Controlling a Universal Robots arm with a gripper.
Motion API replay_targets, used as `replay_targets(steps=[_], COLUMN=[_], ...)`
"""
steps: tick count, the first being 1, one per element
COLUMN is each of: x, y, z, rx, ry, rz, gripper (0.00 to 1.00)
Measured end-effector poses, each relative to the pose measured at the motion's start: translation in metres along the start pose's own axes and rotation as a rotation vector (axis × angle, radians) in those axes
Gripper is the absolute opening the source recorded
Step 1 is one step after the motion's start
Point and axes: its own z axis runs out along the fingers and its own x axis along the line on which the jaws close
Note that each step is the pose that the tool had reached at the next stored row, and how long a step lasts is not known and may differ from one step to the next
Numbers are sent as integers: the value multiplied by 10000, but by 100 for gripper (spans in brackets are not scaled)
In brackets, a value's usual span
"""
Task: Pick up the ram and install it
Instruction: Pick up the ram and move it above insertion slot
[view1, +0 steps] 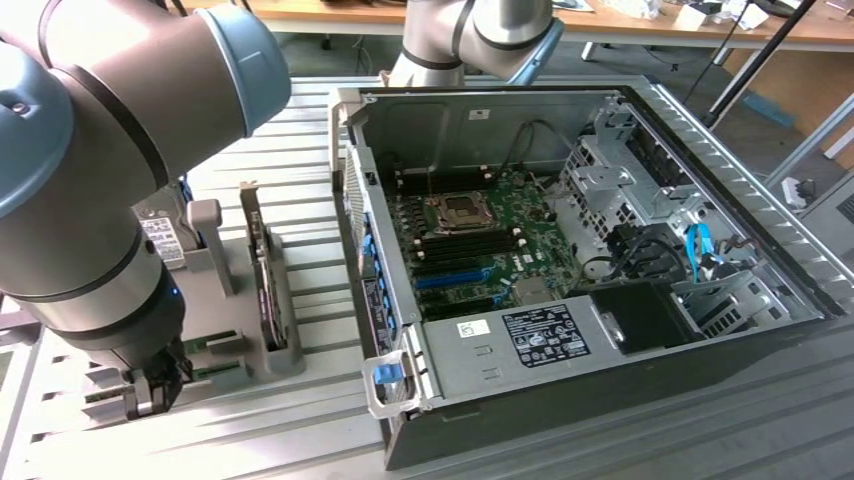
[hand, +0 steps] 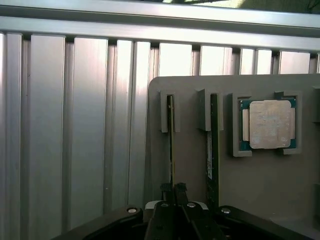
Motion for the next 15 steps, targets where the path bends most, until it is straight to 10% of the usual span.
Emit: replay_targets(steps=[8, 15], x=[-5, -32], y=[-1, -9], z=[-123, -751], rx=[0, 0], ry=[-1, 0], rz=[-1, 0], gripper=[12, 12])
